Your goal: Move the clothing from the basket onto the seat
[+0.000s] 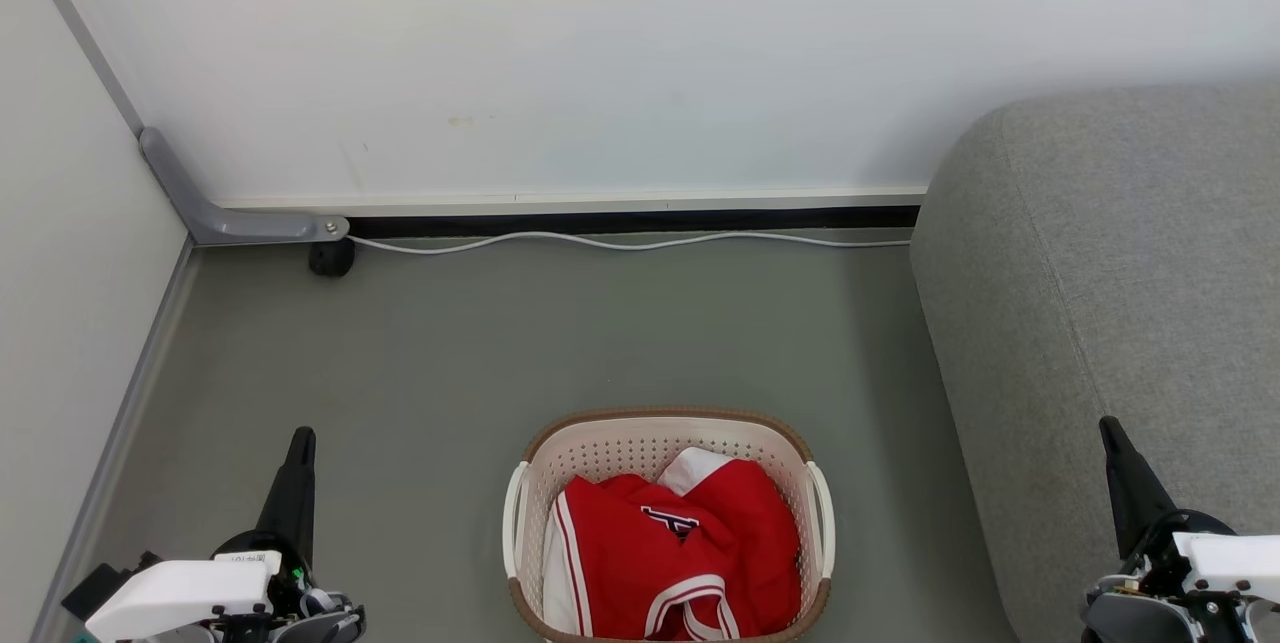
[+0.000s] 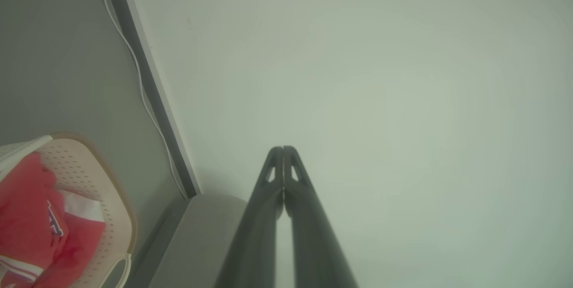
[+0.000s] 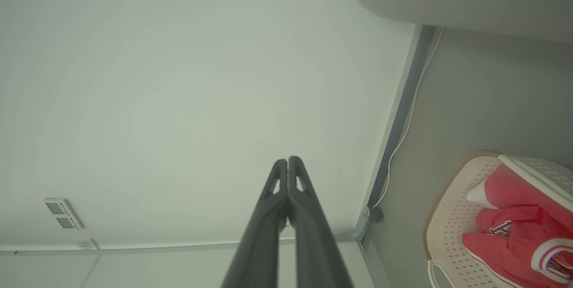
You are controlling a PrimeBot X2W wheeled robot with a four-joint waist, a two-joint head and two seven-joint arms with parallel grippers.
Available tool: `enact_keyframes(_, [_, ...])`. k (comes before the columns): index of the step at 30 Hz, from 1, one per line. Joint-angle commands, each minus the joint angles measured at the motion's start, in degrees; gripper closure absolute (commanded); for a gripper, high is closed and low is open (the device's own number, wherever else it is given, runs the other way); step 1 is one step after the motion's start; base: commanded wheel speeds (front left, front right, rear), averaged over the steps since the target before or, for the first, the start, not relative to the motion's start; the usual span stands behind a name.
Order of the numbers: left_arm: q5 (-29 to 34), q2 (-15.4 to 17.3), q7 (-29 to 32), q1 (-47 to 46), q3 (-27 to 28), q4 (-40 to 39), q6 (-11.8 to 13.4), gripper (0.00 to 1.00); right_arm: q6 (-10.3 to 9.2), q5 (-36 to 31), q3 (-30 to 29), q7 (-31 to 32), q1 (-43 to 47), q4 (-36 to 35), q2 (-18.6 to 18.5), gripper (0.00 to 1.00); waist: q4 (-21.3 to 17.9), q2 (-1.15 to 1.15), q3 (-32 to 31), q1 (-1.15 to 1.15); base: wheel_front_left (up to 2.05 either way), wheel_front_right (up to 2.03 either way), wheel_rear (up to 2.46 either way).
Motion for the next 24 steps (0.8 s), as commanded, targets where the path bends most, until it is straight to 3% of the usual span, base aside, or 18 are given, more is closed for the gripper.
enact_keyframes(1, [-0.28,0.96,0.35,-3.29,1.84,-1.67,-0.43,1.00,0.25,0.64,0.98,0.43,-2.10,-1.76,-0.59,1.00,0.00,0.00,0.00,0.00,0.00,0.00,0.00])
enact_keyframes(24, [-0.28,0.96,0.35,-3.29,1.84,-1.67,-0.43,1.00,0.25,0.64,0.98,0.43,-2.10,-1.76,-0.59,1.00,0.00,0.00,0.00,0.00,0.00,0.00,0.00])
